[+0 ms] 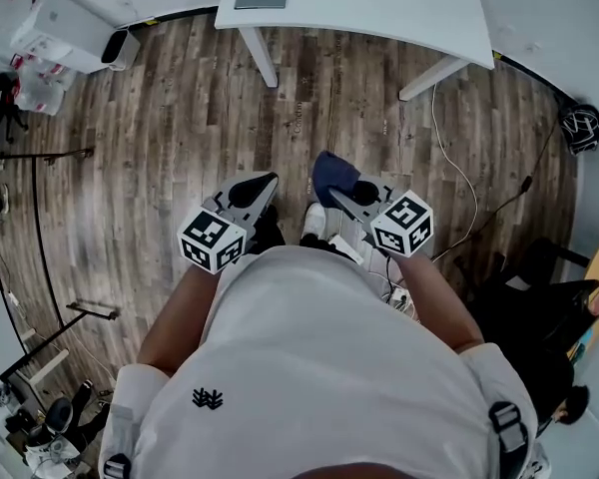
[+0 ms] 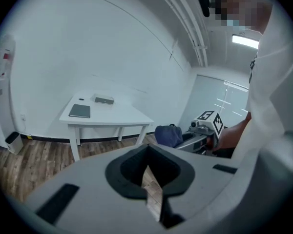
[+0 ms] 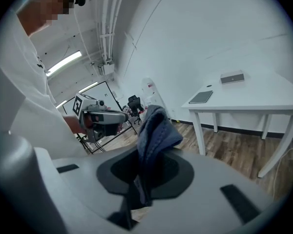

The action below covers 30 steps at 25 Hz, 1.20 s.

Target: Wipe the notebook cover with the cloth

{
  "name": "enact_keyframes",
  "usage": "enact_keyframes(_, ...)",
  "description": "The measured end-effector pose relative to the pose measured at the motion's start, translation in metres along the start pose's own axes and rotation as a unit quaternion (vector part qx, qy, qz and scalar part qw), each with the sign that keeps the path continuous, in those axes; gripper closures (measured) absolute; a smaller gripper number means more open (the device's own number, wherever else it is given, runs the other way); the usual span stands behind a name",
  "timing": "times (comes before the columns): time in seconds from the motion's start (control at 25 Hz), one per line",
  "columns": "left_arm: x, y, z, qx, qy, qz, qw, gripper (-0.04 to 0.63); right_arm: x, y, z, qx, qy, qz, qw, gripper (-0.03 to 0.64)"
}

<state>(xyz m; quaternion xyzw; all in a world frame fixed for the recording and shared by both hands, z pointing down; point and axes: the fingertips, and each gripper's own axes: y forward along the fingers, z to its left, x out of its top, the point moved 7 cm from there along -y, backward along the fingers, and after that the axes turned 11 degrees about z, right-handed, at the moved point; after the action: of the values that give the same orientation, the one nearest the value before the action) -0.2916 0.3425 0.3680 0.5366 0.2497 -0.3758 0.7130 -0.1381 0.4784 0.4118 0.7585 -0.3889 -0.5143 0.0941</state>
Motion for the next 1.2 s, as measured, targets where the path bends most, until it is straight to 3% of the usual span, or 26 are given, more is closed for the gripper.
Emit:
enact_keyframes(0.36,0.043,0.027,0.109,0.002,0.011,-0.010,0.9999,0.588,0.073,0.038,-0.057,-0.028,-0.003,0.016,0.999,0.568)
enact_keyframes(0.76,0.096,0.072,0.206,-0.053,0.061,0.005,0.9967,0.589,0.156,0.079,-0.121,-0.083,0.021,0.016,0.996,0.568)
enact_keyframes(1.2,0.122,0.108,0.275,-0.024,0.024,0.003,0.9994,0.589,0.219,0.092,-0.193,-0.082,-0.021,0.071,0.994,0.568)
